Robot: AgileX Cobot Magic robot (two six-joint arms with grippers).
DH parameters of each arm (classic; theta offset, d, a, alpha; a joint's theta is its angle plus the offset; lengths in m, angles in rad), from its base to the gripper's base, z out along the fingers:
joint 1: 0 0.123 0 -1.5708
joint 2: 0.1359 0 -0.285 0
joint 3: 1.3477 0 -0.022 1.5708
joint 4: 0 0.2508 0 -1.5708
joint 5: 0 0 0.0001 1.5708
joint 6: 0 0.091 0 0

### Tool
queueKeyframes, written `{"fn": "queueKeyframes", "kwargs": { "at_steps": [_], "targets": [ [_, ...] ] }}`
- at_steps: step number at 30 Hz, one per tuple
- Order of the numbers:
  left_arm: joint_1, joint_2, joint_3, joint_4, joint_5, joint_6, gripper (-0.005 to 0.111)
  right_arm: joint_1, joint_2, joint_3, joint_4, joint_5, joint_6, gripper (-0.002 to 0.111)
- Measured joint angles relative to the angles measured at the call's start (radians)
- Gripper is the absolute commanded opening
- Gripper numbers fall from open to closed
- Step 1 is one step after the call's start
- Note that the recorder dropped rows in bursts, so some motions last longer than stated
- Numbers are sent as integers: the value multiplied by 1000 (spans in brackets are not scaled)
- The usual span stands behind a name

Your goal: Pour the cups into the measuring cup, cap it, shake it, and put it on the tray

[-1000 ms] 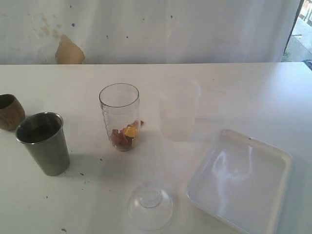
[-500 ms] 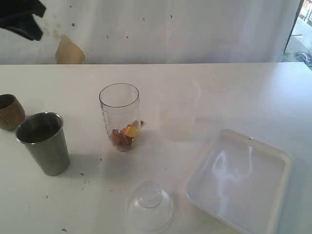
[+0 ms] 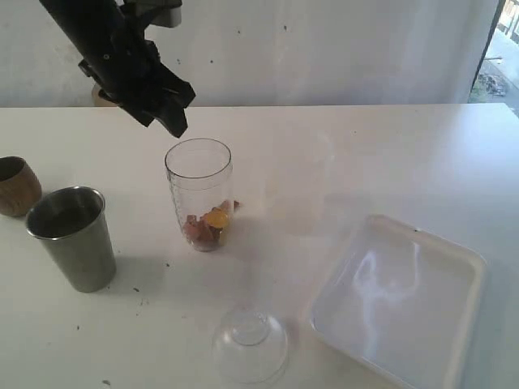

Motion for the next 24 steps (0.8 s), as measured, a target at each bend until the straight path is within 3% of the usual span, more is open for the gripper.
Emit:
{"fn": "queueKeyframes", "kwargs": {
  "at_steps": [20,23,24],
  "targets": [
    [-2,109,-32,-29,10,29,55,0,0,0,0,0,0,0],
    [-2,109,-32,-29,10,32,39,0,0,0,0,0,0,0],
    [-2,109,-32,-29,10,32,18,0,0,0,0,0,0,0]
  ]
}}
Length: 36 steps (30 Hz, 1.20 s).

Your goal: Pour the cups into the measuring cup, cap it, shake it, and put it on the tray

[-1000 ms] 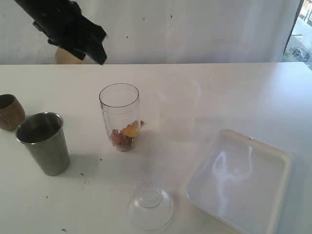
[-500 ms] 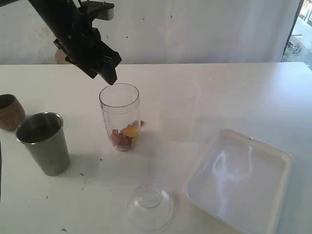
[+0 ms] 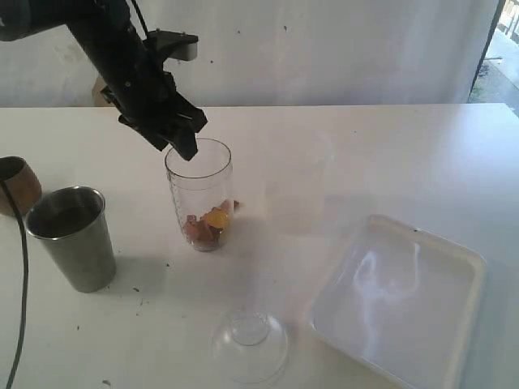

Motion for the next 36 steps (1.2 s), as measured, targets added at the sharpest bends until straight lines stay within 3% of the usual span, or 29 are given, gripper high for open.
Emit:
{"fn": "queueKeyframes", "kwargs": {
  "at_steps": [2,14,27,36],
  "targets": [
    [0,0,0,0,0,2,1,0,0,0,0,0,0,0],
    [-1,-7,-38,174,2,33,0,0,0,0,0,0,0,0],
    [136,3,-44,179,2,-21,0,0,0,0,0,0,0,0],
    [144,3,-44,159,4,-21,0,0,0,0,0,0,0,0]
  ]
}}
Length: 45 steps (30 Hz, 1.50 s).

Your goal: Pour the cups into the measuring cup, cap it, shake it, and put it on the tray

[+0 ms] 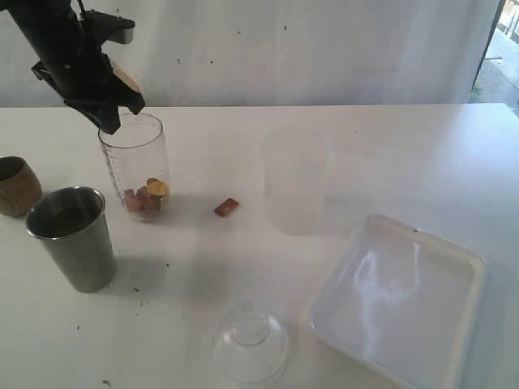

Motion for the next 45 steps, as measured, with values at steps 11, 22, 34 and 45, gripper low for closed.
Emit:
{"fn": "queueKeyframes", "kwargs": {
  "at_steps": [11,22,34,45],
  "targets": [
    [1,0,27,-32,2,0,28,0,0,0,0,0,0,0],
    [2,0,28,-23,2,0,64,0,0,0,0,0,18,0],
    [2,-103,-66,-91,-22,13,62,0,0,0,0,0,19,0],
    [-221,-133,-94,-154,-8,138,58,0,0,0,0,0,19,0]
  ]
}}
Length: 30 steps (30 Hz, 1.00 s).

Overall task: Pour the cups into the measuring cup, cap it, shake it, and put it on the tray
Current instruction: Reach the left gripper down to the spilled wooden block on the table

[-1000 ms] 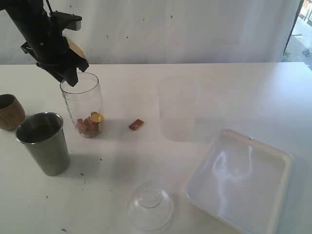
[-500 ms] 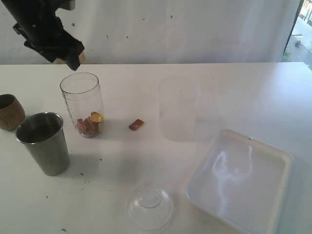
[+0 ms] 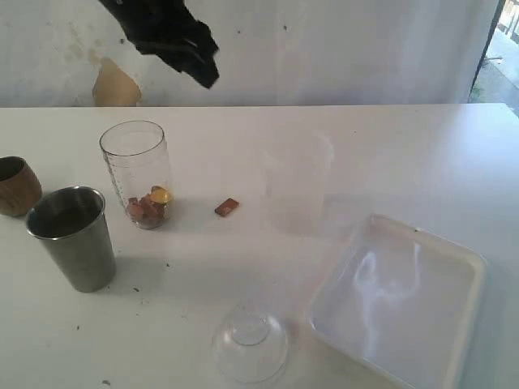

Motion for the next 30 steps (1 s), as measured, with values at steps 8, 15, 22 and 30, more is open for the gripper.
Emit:
{"fn": "queueKeyframes", "kwargs": {
  "at_steps": [8,15,22,30],
  "targets": [
    [-154,32,34,101,4,-14,58,0,0,0,0,0,0,0],
    [-164,42,153,112,4,-24,57,0,0,0,0,0,0,0],
    [-164,51,266,97,-3,-3,54,0,0,0,0,0,0,0],
    [-164,76,374,67,-167,14,54,0,0,0,0,0,0,0]
  ]
}}
